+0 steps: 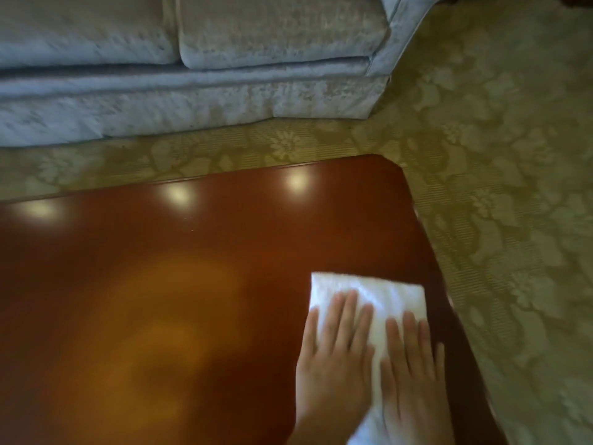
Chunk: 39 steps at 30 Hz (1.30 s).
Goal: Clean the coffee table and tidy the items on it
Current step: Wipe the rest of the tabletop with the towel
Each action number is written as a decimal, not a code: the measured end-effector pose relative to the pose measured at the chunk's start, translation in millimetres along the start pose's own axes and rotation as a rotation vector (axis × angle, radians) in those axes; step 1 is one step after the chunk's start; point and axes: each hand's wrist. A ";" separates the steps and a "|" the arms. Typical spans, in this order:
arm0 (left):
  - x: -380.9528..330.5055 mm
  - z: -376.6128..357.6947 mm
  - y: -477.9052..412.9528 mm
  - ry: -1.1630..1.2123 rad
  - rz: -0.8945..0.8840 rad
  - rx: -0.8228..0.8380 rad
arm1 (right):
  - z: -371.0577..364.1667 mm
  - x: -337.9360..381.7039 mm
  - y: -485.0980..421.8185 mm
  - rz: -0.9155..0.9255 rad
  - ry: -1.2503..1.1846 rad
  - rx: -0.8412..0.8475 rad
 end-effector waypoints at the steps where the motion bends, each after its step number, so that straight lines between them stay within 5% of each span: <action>1: 6.4 -3.9 32.1 -0.008 0.018 -0.017 | 3.6 28.3 19.4 0.003 0.039 -0.043; 6: 58.2 2.9 106.1 -0.005 0.270 -0.118 | 18.1 163.6 28.8 -0.209 -0.185 -0.055; 9: 114.9 19.2 106.2 -0.059 0.178 -0.101 | 10.5 159.4 13.9 0.037 -0.030 -0.110; 11: 145.3 26.1 98.6 -0.031 0.207 -0.044 | 6.6 151.7 0.4 0.237 -0.004 0.021; 17: 210.6 61.3 -9.5 0.053 0.269 -0.012 | -19.5 179.6 -129.8 0.280 -0.234 0.102; 23: 155.5 72.5 -199.9 0.038 0.232 -0.030 | -8.8 70.8 -269.1 0.113 -0.141 0.166; 27: 95.0 56.5 -250.8 -0.039 0.150 -0.015 | -6.5 -4.4 -276.1 0.019 -0.147 0.193; 31: 62.2 41.7 -221.4 -0.146 0.072 -0.006 | -9.4 -21.6 -230.6 -0.061 -0.111 0.185; 39: 16.1 9.5 -56.4 -0.002 0.051 0.031 | -3.9 -9.4 -57.2 -0.004 0.045 0.116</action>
Point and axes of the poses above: each hand's wrist, its own y-axis away from the middle knuckle, its own z-axis out of the back of the hand, x = y × z, and after that the axes turned 2 degrees about x, right-handed
